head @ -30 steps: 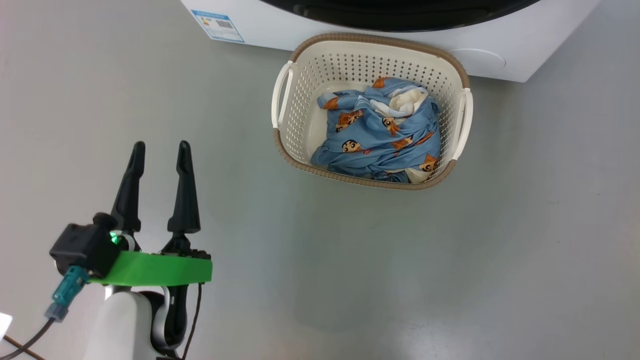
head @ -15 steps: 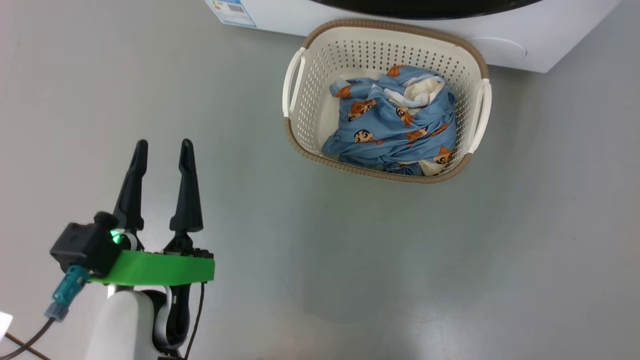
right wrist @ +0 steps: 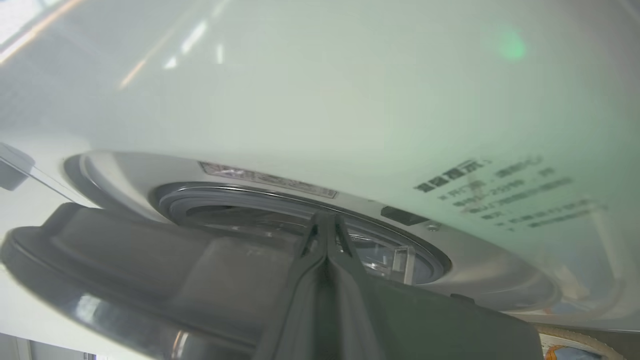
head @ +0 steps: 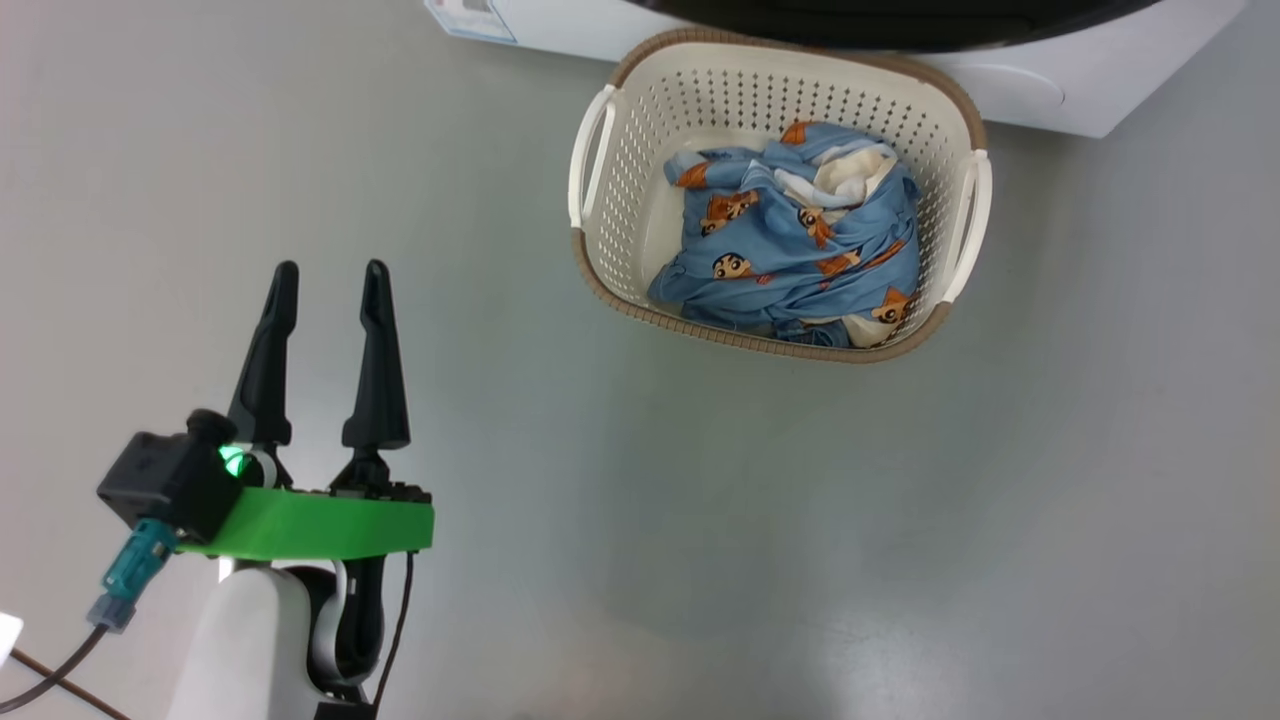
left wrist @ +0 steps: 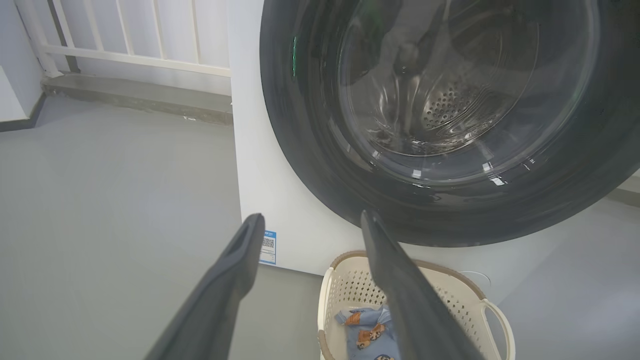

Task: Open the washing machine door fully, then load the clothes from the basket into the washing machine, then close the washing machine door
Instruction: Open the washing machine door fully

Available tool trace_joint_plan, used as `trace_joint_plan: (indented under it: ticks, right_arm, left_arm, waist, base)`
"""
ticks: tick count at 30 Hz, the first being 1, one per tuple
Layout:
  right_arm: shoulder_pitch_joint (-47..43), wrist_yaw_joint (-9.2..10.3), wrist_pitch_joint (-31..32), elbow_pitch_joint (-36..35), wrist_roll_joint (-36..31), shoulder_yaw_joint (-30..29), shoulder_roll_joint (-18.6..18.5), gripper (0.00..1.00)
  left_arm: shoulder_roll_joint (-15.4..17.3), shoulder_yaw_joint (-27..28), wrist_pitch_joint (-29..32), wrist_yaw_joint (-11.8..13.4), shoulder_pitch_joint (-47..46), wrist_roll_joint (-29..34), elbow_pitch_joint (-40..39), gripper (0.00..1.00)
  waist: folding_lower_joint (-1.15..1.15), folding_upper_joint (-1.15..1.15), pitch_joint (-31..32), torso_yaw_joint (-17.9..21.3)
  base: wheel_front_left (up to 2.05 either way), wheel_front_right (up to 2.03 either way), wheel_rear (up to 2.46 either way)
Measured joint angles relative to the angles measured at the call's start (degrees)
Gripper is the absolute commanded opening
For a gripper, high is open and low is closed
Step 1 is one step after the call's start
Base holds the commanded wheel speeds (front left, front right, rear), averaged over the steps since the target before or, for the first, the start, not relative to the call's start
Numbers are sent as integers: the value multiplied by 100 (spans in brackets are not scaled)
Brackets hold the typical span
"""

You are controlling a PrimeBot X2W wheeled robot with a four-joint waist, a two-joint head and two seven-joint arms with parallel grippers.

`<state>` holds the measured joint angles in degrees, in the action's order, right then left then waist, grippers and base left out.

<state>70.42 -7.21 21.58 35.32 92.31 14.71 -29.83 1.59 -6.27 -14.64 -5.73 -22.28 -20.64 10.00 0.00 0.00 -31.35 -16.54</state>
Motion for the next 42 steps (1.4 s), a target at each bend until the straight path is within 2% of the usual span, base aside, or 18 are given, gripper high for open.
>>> trace_joint_plan:
  ticks: [21,28,42]
  right_arm:
    - [-1550,24,691,-534,152,47,219,0]
    - [-2324,23,1023,-761,272,185,689,0]
    - [-3515,23,1445,-968,449,-3,889,0]
  left_arm:
    - [2,156,0,-79,246,269,231,100]
    - [4,252,0,-87,670,377,357,100]
    - [20,445,0,-140,1327,675,548,100]
  waist:
    - [0,0,885,130]
    - [0,0,1427,40]
    - [0,0,2371,-180]
  base:
    - [0,0,0]
    - [0,0,0]
    - [0,0,0]
